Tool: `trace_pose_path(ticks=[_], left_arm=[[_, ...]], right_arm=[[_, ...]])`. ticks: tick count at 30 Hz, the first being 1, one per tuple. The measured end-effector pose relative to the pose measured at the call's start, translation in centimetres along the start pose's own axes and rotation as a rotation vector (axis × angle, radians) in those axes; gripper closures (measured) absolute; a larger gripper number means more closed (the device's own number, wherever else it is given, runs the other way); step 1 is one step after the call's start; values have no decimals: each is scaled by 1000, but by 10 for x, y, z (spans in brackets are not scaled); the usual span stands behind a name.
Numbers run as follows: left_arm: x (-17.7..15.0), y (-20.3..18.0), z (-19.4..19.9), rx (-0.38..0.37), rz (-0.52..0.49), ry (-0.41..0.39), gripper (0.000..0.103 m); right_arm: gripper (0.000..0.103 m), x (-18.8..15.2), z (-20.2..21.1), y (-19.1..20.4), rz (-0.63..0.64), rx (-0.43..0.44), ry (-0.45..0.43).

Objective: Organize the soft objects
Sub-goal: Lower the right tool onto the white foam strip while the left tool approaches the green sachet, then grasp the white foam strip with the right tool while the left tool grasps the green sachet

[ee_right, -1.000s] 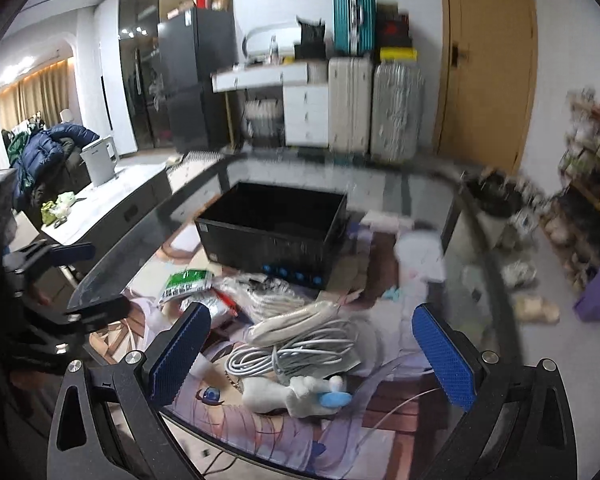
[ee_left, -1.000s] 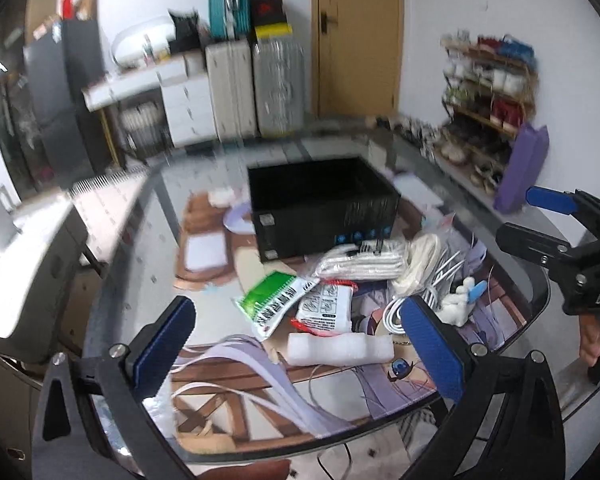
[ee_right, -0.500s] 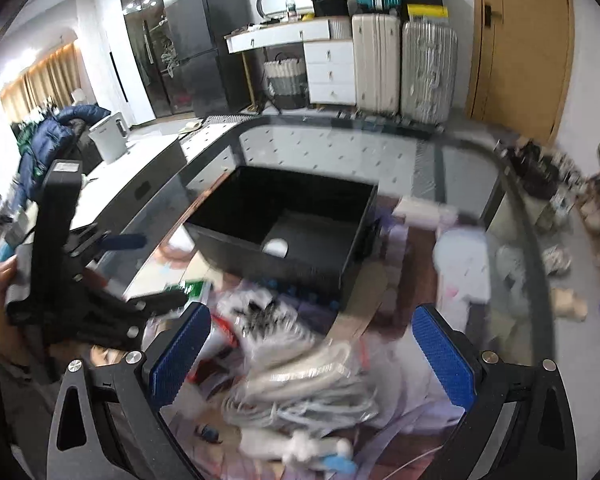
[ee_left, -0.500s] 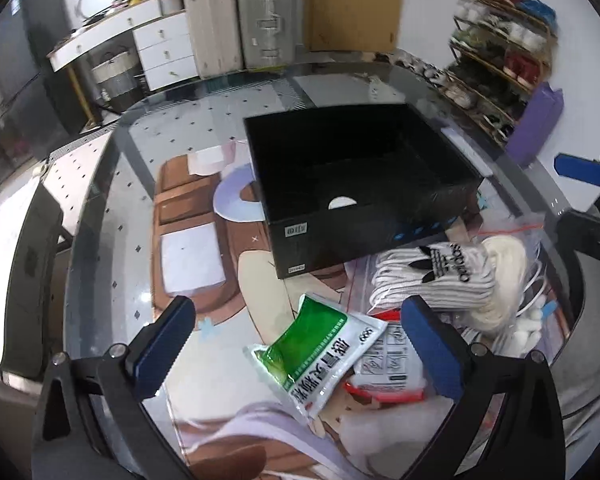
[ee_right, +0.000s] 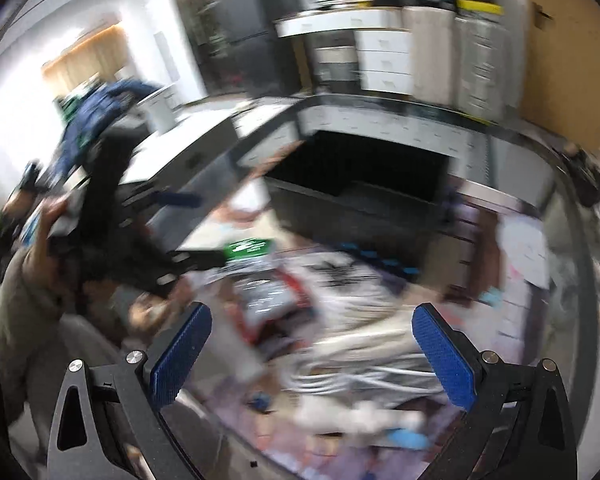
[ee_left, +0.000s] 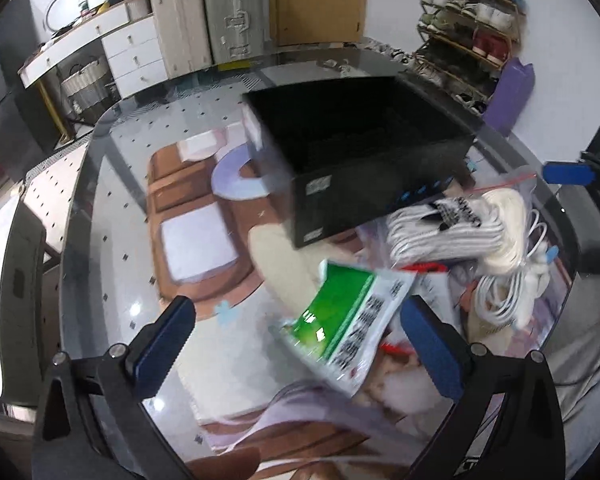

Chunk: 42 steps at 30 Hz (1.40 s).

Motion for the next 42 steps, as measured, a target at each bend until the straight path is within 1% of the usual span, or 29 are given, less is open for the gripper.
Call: trace_pose_path(ticks=[2, 4, 5, 6, 8, 10, 11, 13, 14, 15, 17, 18, 19, 22, 24, 27, 30, 32, 33, 34, 35, 37, 38, 39, 40, 42], left_arm=[[-6, 4, 3, 14, 8, 6, 0], [-12, 4, 7, 49, 0, 7, 0], [-15, 4, 9, 59, -3, 5, 0], [-18, 4, 11, 66, -13, 2, 0], [-24, 5, 12, 69, -30, -5, 0], [-26, 8, 10, 67, -26, 5, 0], [-26, 10, 8, 63, -24, 13, 0], [-27, 12, 7, 63, -28, 13, 0], [-26, 12, 7, 73, -30, 8, 0], [-26, 12, 7, 81, -31, 0, 0], [-24, 10, 7, 76, -29, -11, 0], [-22, 10, 5, 65, -26, -13, 0], [-20, 9, 4, 58, -23, -13, 0], [-15, 5, 1, 32, -9, -24, 0], [-11, 0, -2, 23, -21, -31, 0], [-5, -11, -13, 24, -52, -11, 1], [-6, -24, -22, 35, -115, 12, 1], [-4, -26, -24, 26, -116, 11, 3], [-3, -24, -25, 14, -96, 13, 6], [-1, -22, -25, 7, -77, 17, 20], [-1, -21, -27, 5, -62, 27, 30], [-1, -19, -32, 10, -51, 57, 36], [-2, -18, -35, 26, -50, 71, 47], [-4, -17, -38, 48, -52, 82, 51], [-5, -16, -38, 62, -59, 89, 51], [-6, -15, -37, 64, -56, 101, 51]], right_arm=[[1, -1, -9, 19, 61, 19, 23], [4, -3, -19, 34, 113, 28, 47], [10, -4, -26, 41, 138, 33, 66], [18, -6, -35, 47, 165, 34, 94], [28, -9, -48, 52, 193, 38, 134], [28, -13, -67, 57, 216, 34, 189], [31, -15, -74, 59, 219, 36, 206], [38, -15, -83, 61, 215, 53, 233], [50, -16, -90, 63, 213, 60, 261], [65, -17, -96, 64, 213, 61, 281], [72, -18, -100, 63, 206, 74, 307], [77, -17, -101, 62, 196, 94, 311], [79, -16, -101, 61, 182, 118, 315], [79, -13, -101, 56, 153, 126, 311], [79, -12, -94, 52, 128, 142, 303], [79, -11, -89, 44, 96, 165, 302], [79, -17, -85, 36, 80, 179, 310], [79, -19, -86, 35, 72, 185, 317], [79, -20, -86, 33, 63, 197, 319], [79, -19, -88, 32, 56, 204, 320], [79, -19, -89, 30, 51, 209, 318], [79, -19, -86, 30, 51, 209, 313], [79, -19, -86, 30, 51, 210, 310], [79, -18, -87, 30, 53, 210, 308], [79, -18, -87, 30, 57, 210, 306], [79, -18, -84, 29, 62, 207, 304]])
Point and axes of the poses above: each gripper's, at about its wrist camera, not at the fingertips, and z roughly against the way its jaws point, y to its left, x to its top, the point moved 1 cm from there along -z, roughly the way its jaws point, and after that the axes turned 2 degrees about -x, right-handed, at the moved point
